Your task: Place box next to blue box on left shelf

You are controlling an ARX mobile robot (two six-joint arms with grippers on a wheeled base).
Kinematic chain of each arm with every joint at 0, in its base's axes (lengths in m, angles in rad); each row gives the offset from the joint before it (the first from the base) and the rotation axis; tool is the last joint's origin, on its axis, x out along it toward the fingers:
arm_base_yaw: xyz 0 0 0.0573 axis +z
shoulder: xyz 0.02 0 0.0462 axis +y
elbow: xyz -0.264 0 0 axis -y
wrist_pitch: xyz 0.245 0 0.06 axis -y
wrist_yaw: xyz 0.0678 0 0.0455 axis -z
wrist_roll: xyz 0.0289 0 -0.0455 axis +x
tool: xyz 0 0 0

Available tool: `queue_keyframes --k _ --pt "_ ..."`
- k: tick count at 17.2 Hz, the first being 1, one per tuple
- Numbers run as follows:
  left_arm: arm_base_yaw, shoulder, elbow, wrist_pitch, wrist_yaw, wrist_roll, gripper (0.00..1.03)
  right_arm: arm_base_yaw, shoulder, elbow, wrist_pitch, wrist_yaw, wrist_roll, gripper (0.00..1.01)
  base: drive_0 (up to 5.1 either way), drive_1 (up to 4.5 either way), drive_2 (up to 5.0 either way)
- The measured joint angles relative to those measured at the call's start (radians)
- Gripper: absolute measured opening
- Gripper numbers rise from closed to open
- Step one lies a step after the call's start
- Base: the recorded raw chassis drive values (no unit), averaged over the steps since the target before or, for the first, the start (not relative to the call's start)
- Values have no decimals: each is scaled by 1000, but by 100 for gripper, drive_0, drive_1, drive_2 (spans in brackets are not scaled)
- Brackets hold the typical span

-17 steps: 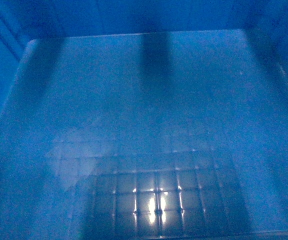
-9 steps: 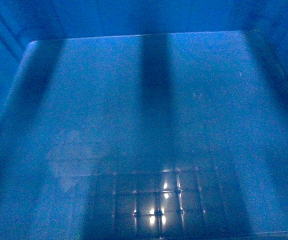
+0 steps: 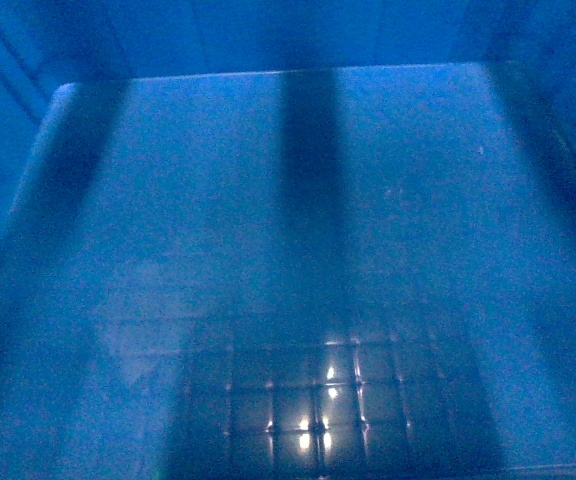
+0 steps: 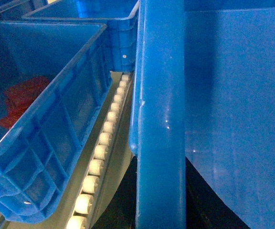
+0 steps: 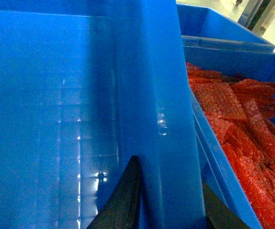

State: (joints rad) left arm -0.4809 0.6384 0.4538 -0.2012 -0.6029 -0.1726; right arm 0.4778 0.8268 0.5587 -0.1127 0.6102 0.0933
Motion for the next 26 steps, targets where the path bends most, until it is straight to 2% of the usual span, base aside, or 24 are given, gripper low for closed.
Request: queue_keyframes --k 26 --pt "0 0 0 0 0 0 12 0 0 0 0 0 0 16 0 0 0"
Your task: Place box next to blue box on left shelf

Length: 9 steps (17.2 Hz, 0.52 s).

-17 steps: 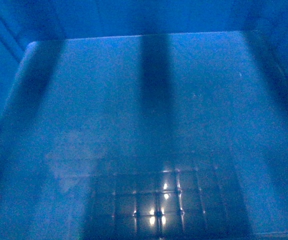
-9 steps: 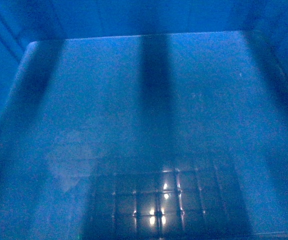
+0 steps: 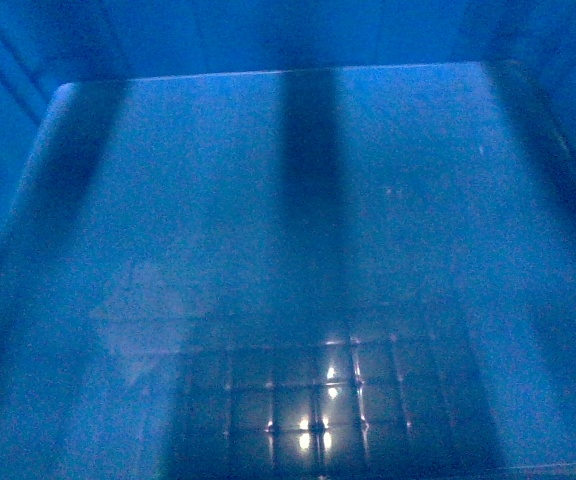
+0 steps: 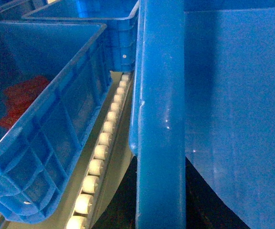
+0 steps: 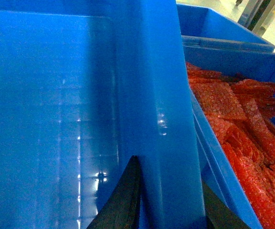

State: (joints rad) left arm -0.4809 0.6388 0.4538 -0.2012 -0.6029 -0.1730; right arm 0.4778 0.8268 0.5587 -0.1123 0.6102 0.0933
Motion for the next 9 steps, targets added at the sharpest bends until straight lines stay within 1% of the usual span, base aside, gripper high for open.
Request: queue_keyframes --k 8,9 --pt "0 0 0 5 -3 2 12 0 0 0 0 0 0 16 0 0 0" --pt "-31 0 -52 141 -69 47 12 10 5 0 8 33 9 16 0 0 0"
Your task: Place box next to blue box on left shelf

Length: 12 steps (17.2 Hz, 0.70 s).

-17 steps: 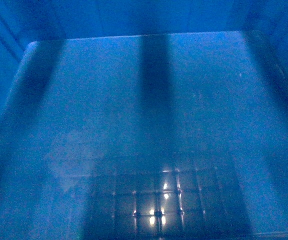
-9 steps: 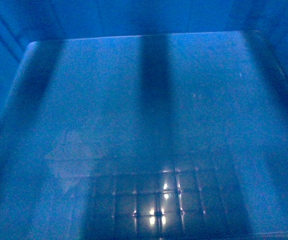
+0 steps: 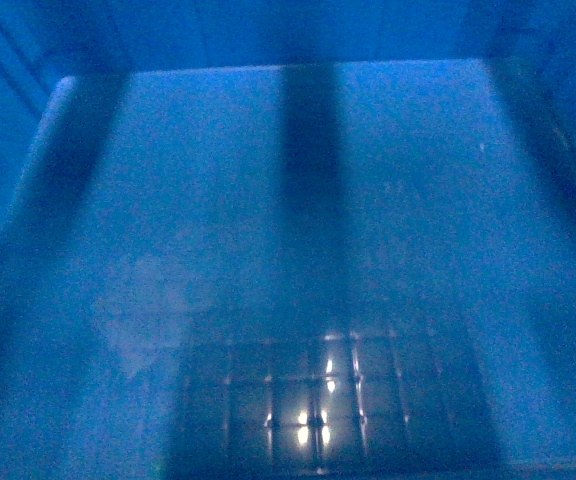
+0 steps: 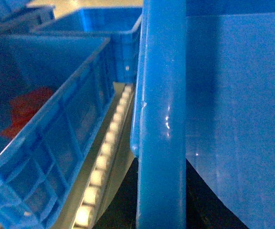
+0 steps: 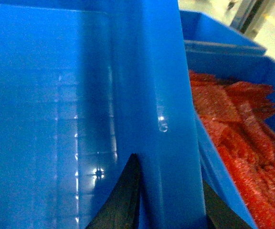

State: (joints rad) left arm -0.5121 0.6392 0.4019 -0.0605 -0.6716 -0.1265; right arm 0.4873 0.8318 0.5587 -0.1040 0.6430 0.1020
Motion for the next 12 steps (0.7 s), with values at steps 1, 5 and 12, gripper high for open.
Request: queue_keyframes --k 1,5,12 --pt "-17 2 -34 78 -42 15 12 11 2 0 10 35 -3 16 0 0 0" --pt "-16 14 -37 119 -58 55 12 17 0 8 -44 45 26 16 0 0 0" --pt "158 229 33 216 118 207 12 -62 193 88 -252 -222 308 13 0 0 0"
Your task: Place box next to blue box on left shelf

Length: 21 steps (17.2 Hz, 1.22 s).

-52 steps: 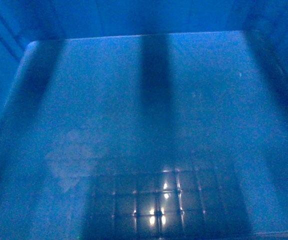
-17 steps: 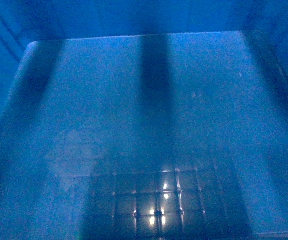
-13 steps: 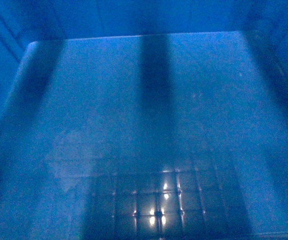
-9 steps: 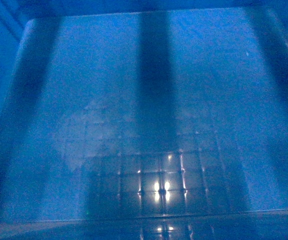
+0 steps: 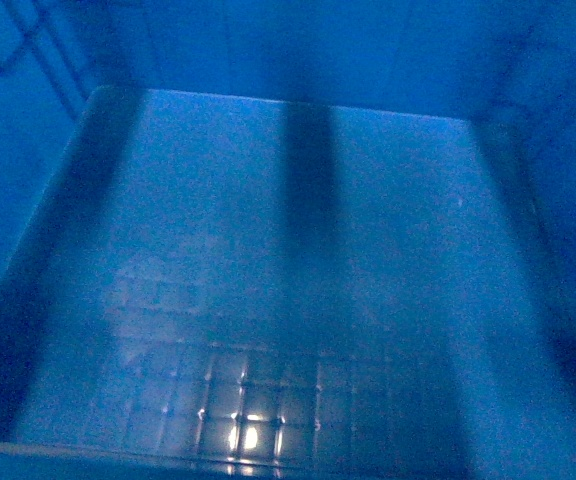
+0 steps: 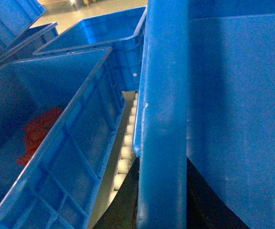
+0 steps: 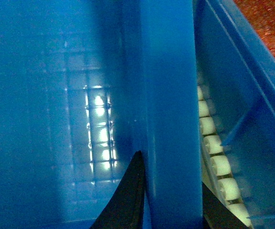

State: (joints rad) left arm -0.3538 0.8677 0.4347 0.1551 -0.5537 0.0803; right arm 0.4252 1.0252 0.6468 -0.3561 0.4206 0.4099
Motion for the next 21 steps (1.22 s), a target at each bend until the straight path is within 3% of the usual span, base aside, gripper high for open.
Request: queue_keyframes --k 3,4,5,7,12,14,15,16,17,18,21 --pt "51 102 34 50 52 13 12 -56 92 42 39 -62 -19 12 0 0 0" --pt "58 171 47 40 71 -24 12 -108 156 83 30 -93 -61 12 0 0 0" --pt "58 199 51 13 78 -61 12 -129 177 96 19 -109 -83 11 0 0 0" --pt "56 242 56 -6 91 -101 12 -159 217 104 13 -138 -106 11 0 0 0" --pt "63 276 56 -23 95 -124 12 -172 296 104 39 -168 -124 11 0 0 0" --pt "73 286 35 -73 115 -183 12 -163 311 107 23 -163 -143 11 0 0 0" --pt "84 286 34 -81 129 -195 18 -162 310 125 -8 -161 -132 12 0 0 0" --pt "93 269 34 -63 86 -180 51 -150 307 133 -39 -96 -130 42 0 0 0" --pt "100 223 38 11 14 -160 70 -151 262 171 -54 -31 -138 65 0 0 0" --pt "116 189 62 50 -15 -150 81 -150 222 211 -51 8 -142 76 0 0 0" --pt "122 165 87 68 -34 -143 90 -148 188 251 -44 35 -142 85 0 0 0"
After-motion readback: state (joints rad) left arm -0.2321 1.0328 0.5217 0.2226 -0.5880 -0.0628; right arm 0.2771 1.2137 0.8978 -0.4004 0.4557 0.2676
